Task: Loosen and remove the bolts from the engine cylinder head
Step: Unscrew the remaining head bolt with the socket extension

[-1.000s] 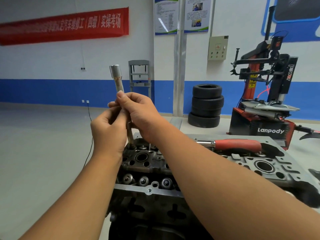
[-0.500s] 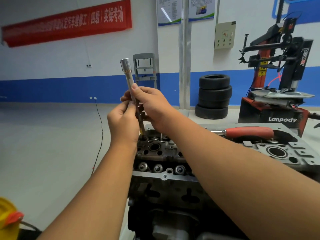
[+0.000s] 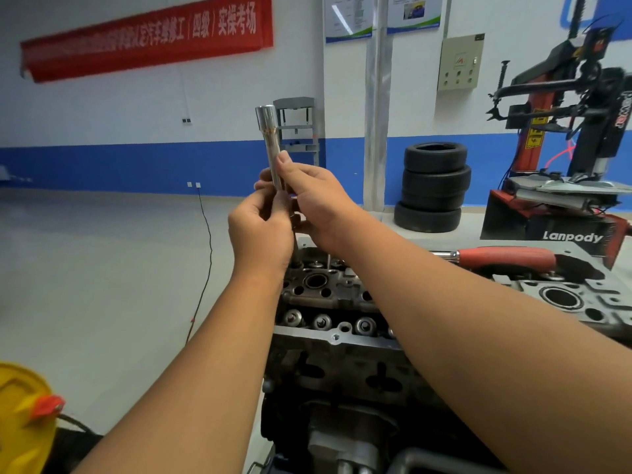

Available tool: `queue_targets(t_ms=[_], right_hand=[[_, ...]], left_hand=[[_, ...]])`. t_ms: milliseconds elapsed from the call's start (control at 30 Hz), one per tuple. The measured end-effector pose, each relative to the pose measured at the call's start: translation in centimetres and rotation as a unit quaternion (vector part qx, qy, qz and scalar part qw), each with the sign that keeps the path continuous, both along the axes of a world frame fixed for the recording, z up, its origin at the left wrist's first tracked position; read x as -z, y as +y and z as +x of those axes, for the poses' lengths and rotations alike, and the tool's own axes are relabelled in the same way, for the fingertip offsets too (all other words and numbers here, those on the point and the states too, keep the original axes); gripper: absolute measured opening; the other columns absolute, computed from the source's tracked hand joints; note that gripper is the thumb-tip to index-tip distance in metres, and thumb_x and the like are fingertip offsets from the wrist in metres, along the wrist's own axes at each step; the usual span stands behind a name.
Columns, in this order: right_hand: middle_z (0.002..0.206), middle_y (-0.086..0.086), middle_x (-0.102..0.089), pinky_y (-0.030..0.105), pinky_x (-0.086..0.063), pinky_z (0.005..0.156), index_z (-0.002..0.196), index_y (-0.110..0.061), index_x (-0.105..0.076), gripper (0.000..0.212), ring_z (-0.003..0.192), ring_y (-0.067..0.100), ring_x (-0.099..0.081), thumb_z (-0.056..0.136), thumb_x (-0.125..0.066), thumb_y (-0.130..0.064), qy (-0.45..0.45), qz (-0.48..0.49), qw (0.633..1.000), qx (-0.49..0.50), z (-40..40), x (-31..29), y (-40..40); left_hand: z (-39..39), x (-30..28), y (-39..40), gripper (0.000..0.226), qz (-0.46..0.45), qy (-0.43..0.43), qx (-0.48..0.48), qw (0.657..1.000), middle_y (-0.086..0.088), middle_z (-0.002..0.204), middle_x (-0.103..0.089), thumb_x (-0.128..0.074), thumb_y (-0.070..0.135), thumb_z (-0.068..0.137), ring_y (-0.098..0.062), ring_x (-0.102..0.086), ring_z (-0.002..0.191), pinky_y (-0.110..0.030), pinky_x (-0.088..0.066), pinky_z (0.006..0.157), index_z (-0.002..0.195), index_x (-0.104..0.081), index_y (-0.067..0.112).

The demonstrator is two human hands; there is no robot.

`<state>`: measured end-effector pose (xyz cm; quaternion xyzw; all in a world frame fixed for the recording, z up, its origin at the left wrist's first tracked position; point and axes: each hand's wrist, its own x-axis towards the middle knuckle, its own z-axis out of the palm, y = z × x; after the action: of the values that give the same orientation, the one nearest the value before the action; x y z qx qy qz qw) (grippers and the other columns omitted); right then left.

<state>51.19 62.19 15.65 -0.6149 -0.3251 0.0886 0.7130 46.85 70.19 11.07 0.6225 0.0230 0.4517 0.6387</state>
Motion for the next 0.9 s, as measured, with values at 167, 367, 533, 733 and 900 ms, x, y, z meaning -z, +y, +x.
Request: queue_targets(t_ms=[167, 367, 533, 733, 900], right_hand=[[0.107, 0.008, -0.079, 0.056, -0.061, 0.090, 0.100, -0.014, -0.067, 0.024, 0.093, 0.024, -0.074, 0.101, -0.066, -0.038, -0.016, 0.005, 1.000, -0.009, -0.12, 0.18, -0.03], [0.101, 0.005, -0.077, 0.029, -0.056, 0.057, 0.099, -0.012, -0.068, 0.034, 0.073, 0.013, -0.071, 0.108, -0.053, -0.041, -0.012, 0.003, 1.000, 0.000, -0.14, -0.07, -0.16], [0.110, 0.012, -0.077, 0.045, -0.064, 0.076, 0.102, -0.014, -0.064, 0.027, 0.087, 0.019, -0.073, 0.101, -0.064, -0.041, -0.030, -0.002, 1.000, -0.004, -0.07, 0.27, 0.04], [0.113, 0.013, -0.076, 0.032, -0.059, 0.065, 0.102, -0.008, -0.069, 0.032, 0.084, 0.016, -0.071, 0.106, -0.057, -0.037, -0.037, 0.006, 0.999, 0.004, -0.13, 0.14, 0.07], [0.093, 0.005, -0.076, 0.034, -0.058, 0.065, 0.096, -0.014, -0.071, 0.030, 0.080, 0.016, -0.071, 0.102, -0.064, -0.042, -0.040, -0.011, 0.999, 0.000, -0.20, 0.18, -0.13]], left_hand=[[-0.20, 0.13, 0.17, 0.011, 0.007, -0.007, -0.044, 0.999, 0.006, 0.084, -0.078, -0.082, 0.024, 0.091, -0.016, -0.077, 0.085, -0.045, -0.066, 0.080, 0.089, -0.073, 0.030], [-0.33, -0.17, -0.03, 0.029, -0.068, -0.010, 0.053, 0.996, 0.001, 0.086, -0.078, -0.059, 0.025, 0.104, -0.020, -0.076, 0.090, -0.041, -0.063, 0.085, 0.086, -0.081, 0.026], [-0.26, 0.05, 0.14, 0.015, -0.027, -0.023, -0.019, 0.999, 0.007, 0.088, -0.080, -0.076, 0.019, 0.096, -0.012, -0.078, 0.089, -0.037, -0.065, 0.084, 0.089, -0.077, 0.031], [-0.21, -0.10, 0.05, 0.018, -0.069, -0.010, 0.043, 0.997, 0.001, 0.090, -0.080, -0.065, 0.028, 0.103, -0.021, -0.078, 0.091, -0.044, -0.065, 0.084, 0.102, -0.081, 0.020], [-0.19, 0.06, 0.05, 0.014, -0.044, -0.018, 0.005, 0.999, 0.005, 0.090, -0.080, -0.070, 0.023, 0.101, -0.021, -0.078, 0.091, -0.050, -0.065, 0.083, 0.093, -0.079, 0.030]])
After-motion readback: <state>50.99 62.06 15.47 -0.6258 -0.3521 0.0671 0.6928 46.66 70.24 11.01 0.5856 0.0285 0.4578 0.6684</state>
